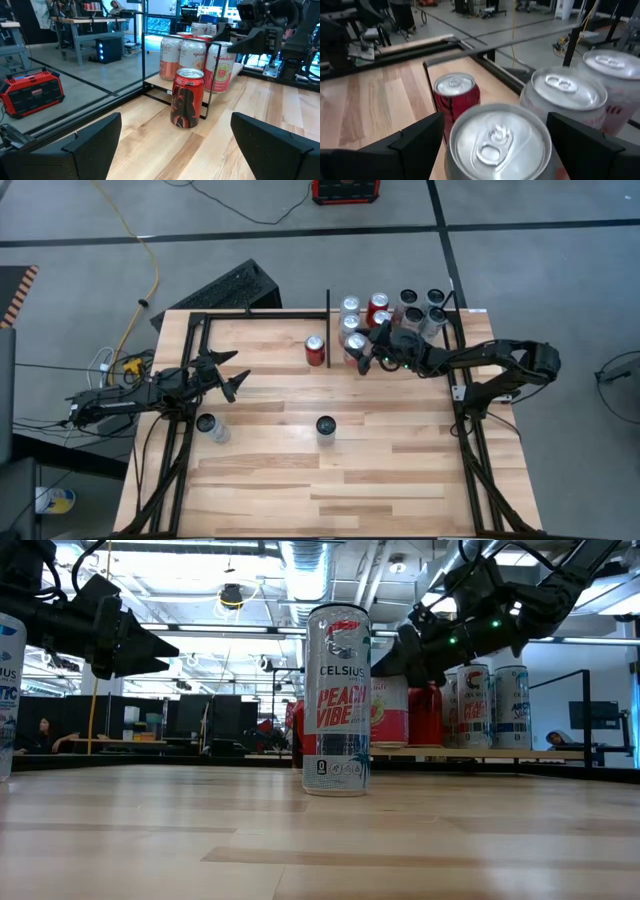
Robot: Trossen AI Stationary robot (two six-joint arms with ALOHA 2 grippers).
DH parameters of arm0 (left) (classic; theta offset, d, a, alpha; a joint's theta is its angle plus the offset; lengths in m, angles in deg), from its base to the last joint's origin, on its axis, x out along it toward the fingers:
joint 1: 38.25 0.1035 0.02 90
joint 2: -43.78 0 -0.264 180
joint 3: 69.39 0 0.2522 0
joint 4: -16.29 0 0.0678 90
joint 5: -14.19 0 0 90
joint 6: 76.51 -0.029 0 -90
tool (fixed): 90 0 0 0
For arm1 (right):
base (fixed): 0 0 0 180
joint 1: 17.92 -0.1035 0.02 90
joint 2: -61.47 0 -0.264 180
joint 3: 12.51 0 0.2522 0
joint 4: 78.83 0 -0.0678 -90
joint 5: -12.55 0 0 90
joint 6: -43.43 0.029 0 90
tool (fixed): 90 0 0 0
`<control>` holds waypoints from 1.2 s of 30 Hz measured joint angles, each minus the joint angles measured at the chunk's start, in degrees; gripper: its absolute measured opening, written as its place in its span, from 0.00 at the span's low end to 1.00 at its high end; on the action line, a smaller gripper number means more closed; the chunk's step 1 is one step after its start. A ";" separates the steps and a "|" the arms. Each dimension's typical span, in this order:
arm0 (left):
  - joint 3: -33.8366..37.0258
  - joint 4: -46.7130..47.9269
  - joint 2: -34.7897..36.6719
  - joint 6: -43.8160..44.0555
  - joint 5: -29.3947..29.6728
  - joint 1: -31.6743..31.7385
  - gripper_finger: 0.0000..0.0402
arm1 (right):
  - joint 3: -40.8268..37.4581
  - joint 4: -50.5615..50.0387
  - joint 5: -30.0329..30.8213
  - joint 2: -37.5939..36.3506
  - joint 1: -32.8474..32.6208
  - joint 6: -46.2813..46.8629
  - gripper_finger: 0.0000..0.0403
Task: Place canned beverage on shelf
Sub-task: Put the white soda can on the shelf
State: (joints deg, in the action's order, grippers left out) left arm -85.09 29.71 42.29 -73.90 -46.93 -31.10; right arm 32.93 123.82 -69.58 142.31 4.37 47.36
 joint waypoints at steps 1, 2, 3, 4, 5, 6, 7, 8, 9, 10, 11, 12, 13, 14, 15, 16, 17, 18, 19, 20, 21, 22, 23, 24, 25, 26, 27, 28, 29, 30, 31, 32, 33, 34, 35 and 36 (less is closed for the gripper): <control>0.00 0.00 0.02 0.00 0.00 -0.02 0.90 | 0.00 0.43 0.00 0.00 0.00 -0.11 0.94; 0.00 0.00 0.02 0.00 0.00 -0.02 0.90 | 0.00 0.74 0.06 0.00 0.00 -0.21 0.94; 0.00 0.00 0.00 0.00 0.00 -0.01 0.90 | 0.00 1.13 0.11 0.00 0.00 -0.71 0.94; 0.00 0.00 0.01 0.00 0.00 0.00 0.90 | 0.00 1.78 0.15 0.00 0.00 -1.06 0.94; 0.00 0.00 0.02 0.00 -0.01 -0.02 0.90 | 0.00 2.62 0.31 0.00 0.00 -1.33 0.94; 0.00 0.00 0.01 0.00 0.00 -0.01 0.90 | 0.01 3.42 0.87 0.00 0.00 -1.52 0.94; 0.00 0.00 0.02 0.00 -0.02 -0.02 0.90 | 0.13 3.67 1.53 0.00 0.00 -2.13 0.94; 0.00 0.00 0.02 0.00 -0.01 -0.02 0.90 | 0.52 3.37 2.02 0.00 0.00 -2.91 0.94; -0.02 0.00 0.02 -0.02 0.00 0.00 0.90 | 0.96 3.19 2.76 0.00 -0.02 -3.77 0.94; -0.01 0.00 0.02 0.00 0.00 -0.01 0.90 | 1.49 3.11 2.89 0.00 -0.15 -4.46 0.94; 0.00 0.00 0.00 0.00 0.00 -0.02 0.90 | 2.17 3.11 2.89 0.00 -0.17 -5.16 0.94; 0.00 0.00 0.00 0.00 -0.01 -0.02 0.90 | 2.95 3.06 2.89 0.00 -0.36 -5.71 0.94; -0.01 0.00 0.02 0.00 0.00 0.00 0.90 | 3.73 2.79 2.89 0.00 -0.65 -5.96 0.94; 0.00 0.00 0.02 0.00 0.00 -0.01 0.90 | 4.67 2.16 2.89 0.00 -0.98 -6.07 0.94; 0.00 0.00 0.00 0.00 -0.01 -0.02 0.90 | 5.75 1.02 2.87 0.00 -1.43 -6.15 0.94; 0.00 0.00 0.00 0.00 0.00 -0.02 0.90 | 6.89 -0.14 2.87 0.00 -1.98 -6.43 0.94; 0.00 0.00 0.02 0.00 0.00 0.00 0.90 | 8.22 -1.81 2.87 -0.09 -2.69 -7.09 0.94; 0.00 0.00 0.02 0.00 0.00 0.00 0.90 | 9.63 -4.30 2.98 -0.58 -3.37 -7.28 0.94; 0.00 0.00 0.02 0.00 0.00 -0.02 0.90 | 11.10 -7.24 3.59 -1.21 -4.25 -7.16 0.94; -0.02 0.00 0.02 0.00 0.00 -0.01 0.90 | 13.01 -10.73 4.50 -1.84 -5.31 -6.37 0.94; 0.00 0.00 0.00 0.00 -0.02 -0.02 0.90 | 15.07 -15.01 5.26 -2.69 -6.32 -5.16 0.93; 0.00 0.00 0.02 0.00 0.00 -0.01 0.90 | 17.00 -20.24 5.75 -3.77 -7.32 -3.92 0.93; 0.00 0.00 0.02 0.00 0.00 -0.01 0.90 | 18.98 -25.45 5.93 -4.84 -8.37 -2.75 0.93; -0.01 0.00 0.01 0.00 -0.02 -0.01 0.90 | 21.19 -30.58 5.99 -5.96 -9.56 -1.33 0.92; -0.01 0.00 0.02 0.00 0.00 -0.01 0.90 | 23.07 -35.14 6.06 -6.95 -10.86 0.23 0.91; 0.00 0.00 0.00 0.00 -0.02 -0.01 0.90 | 24.78 -39.37 6.36 -7.79 -12.37 1.87 0.90; 0.00 -0.02 0.00 0.00 0.00 0.00 0.90 | 26.24 -43.02 6.97 -8.53 -13.97 3.50 0.88; 0.00 0.00 0.01 0.00 -0.02 -0.01 0.90 | 27.13 -46.41 8.22 -9.08 -15.67 5.40 0.86; 0.00 0.00 0.02 0.00 -0.05 0.00 0.90 | 27.54 -49.42 9.92 -9.41 -17.47 7.47 0.84; 0.00 0.00 0.01 0.00 -0.07 -0.02 0.90 | 27.54 -51.88 11.53 -9.68 -19.22 9.36 0.82; -0.02 0.00 0.02 0.00 -0.04 -0.02 0.90 | 27.36 -53.98 13.27 -9.75 -20.84 11.25 0.79; 0.00 0.00 0.01 0.00 -0.04 0.00 0.90 | 27.01 -55.66 15.30 -9.69 -22.42 13.07 0.77; 0.00 0.00 0.02 0.00 -0.04 -0.01 0.90 | 26.65 -57.31 17.44 -9.59 -23.78 14.90 0.74; 0.00 0.00 0.01 0.00 -0.04 -0.02 0.90 | 26.07 -58.48 19.61 -9.56 -25.00 16.77 0.72; 0.00 0.00 0.00 0.00 -0.04 -0.01 0.90 | 25.47 -59.47 21.32 -9.45 -26.08 18.50 0.71; 0.00 0.00 0.01 0.00 -0.03 -0.01 0.90 | 24.79 -59.83 22.56 -8.97 -26.99 19.97 0.69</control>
State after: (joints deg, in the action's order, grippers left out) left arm -85.09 29.71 42.29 -73.90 -46.96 -31.11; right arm 57.72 63.99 -47.02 133.34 -22.63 67.33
